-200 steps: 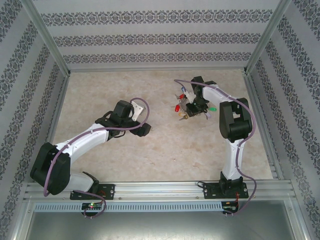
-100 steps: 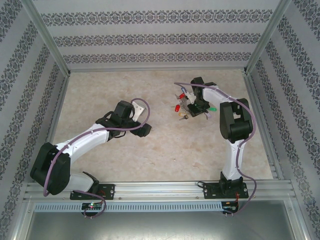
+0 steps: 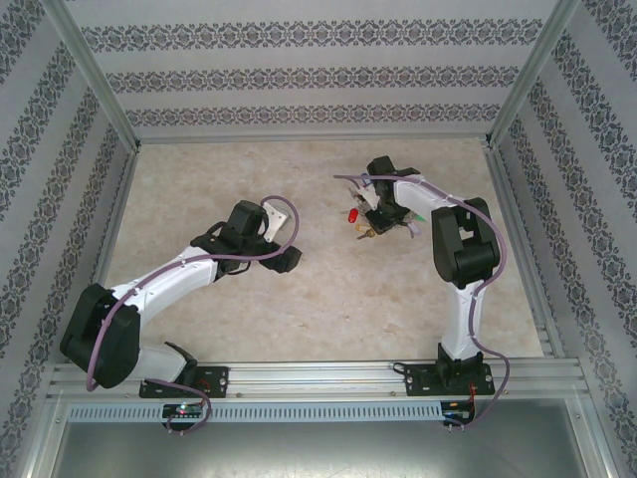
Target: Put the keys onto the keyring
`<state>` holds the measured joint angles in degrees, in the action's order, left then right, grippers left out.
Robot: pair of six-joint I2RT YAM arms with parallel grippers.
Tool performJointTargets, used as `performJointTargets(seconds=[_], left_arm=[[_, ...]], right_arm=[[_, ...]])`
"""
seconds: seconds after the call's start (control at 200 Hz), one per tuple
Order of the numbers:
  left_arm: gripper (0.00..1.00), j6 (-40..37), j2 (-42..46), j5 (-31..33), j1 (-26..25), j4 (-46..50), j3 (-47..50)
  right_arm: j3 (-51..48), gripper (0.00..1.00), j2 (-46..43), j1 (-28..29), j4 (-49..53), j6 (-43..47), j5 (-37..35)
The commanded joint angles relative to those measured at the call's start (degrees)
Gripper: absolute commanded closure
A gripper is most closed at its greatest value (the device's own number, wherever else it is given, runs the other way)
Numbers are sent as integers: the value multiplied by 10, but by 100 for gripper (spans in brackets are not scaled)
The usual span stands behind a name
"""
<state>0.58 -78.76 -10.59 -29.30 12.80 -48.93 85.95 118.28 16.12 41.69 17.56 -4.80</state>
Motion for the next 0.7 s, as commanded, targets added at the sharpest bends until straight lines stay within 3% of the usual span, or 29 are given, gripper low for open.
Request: performJointTargets(seconds=[0.0,0.535,0.694], left_arm=[[0,-11,-3,6,-9,-1,1],[0,-11,-6,8,-12,0,-1],[0,-11,-6,8,-13,-1,0]], right_arm=[[2,71,12,1,1,13,-36],[-16,79,11,-4,-27,30,-84],[-18,85,11,-4,-33,30,-82]])
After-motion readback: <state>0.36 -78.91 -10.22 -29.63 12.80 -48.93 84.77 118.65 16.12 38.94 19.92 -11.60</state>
